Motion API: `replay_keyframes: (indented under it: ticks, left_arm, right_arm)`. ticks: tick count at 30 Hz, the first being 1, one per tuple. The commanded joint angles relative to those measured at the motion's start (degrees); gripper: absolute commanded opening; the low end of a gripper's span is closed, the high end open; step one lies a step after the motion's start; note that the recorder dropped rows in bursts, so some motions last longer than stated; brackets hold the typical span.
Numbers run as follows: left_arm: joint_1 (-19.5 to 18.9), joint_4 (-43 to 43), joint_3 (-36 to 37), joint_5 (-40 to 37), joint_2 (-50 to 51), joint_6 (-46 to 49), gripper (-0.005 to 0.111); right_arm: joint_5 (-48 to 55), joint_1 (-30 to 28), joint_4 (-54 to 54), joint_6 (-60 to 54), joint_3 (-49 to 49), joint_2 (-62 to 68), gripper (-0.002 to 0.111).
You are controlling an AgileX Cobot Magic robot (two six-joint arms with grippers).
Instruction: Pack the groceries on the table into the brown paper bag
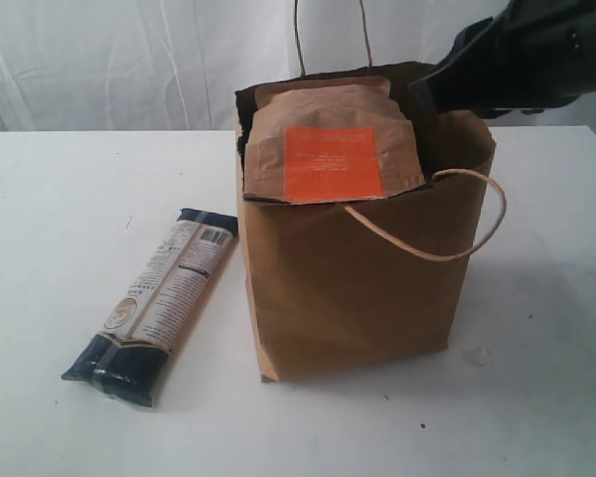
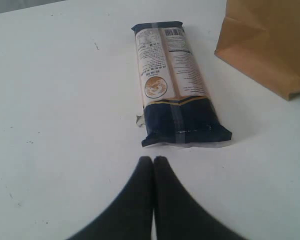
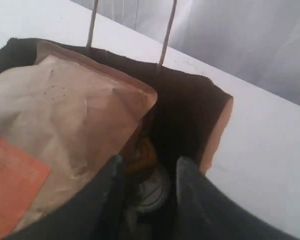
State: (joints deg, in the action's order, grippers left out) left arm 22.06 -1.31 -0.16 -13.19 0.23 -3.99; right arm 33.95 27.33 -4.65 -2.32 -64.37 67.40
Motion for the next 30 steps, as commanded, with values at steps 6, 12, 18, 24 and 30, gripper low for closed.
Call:
replay_keyframes:
  ticks: [6, 12, 18, 24, 30]
  left_arm:
    - [-0.08, 0.25, 0.16, -0.18, -0.23, 0.02, 0.000]
    - [-0.08, 0.25, 0.16, -0.18, -0.23, 0.02, 0.000]
    - [-0.08, 0.25, 0.16, -0.18, -0.23, 0.02, 0.000]
    - [-0.08, 0.25, 0.16, -0.18, -0.23, 0.02, 0.000]
    - [-0.08, 0.25, 0.16, -0.18, -0.23, 0.02, 0.000]
  right_arm:
    - [-4.08, 0.07, -0.81, -0.48, -2.35, -1.21, 0.048]
    - [-1.16, -0.03, -14.71, 8.05, -2.24, -7.70, 0.048]
    - [5.73, -0.03, -22.61, 13.25, -2.24, -15.63, 0.048]
    - [22.63, -0.03, -29.85, 15.19, -1.05, -20.61, 0.048]
    - [22.54, -0.03, -29.46, 15.60, 13.51, -26.76, 0.048]
